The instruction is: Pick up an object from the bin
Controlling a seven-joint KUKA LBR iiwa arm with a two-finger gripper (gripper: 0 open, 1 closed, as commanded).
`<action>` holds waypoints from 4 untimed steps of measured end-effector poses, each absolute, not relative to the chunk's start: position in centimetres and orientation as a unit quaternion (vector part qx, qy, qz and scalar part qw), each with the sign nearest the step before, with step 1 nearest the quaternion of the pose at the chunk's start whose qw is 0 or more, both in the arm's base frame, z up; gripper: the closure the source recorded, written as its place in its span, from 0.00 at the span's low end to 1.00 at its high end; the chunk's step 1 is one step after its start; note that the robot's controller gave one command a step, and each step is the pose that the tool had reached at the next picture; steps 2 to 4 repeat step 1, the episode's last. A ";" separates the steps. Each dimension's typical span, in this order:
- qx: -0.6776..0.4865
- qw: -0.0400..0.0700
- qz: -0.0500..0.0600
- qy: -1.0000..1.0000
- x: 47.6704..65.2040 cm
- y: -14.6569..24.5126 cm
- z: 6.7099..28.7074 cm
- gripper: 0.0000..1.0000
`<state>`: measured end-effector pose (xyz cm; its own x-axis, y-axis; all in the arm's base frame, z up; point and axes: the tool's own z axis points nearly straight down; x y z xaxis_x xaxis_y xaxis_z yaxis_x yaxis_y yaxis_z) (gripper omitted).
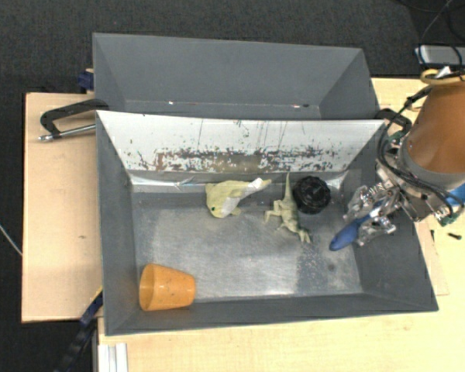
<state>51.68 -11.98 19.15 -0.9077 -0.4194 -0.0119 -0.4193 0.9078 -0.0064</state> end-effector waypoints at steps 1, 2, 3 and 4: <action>-0.321 0.004 -0.001 0.947 52.6 -10.5 24.9 1.00; -0.321 0.004 -0.001 0.947 52.6 -10.5 24.9 1.00; -0.321 0.004 -0.001 0.947 52.6 -10.5 24.9 1.00; -0.321 0.004 -0.001 0.947 52.6 -10.5 24.9 1.00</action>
Offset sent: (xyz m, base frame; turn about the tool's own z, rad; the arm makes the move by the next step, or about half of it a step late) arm 0.0070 0.0131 0.0555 -0.2213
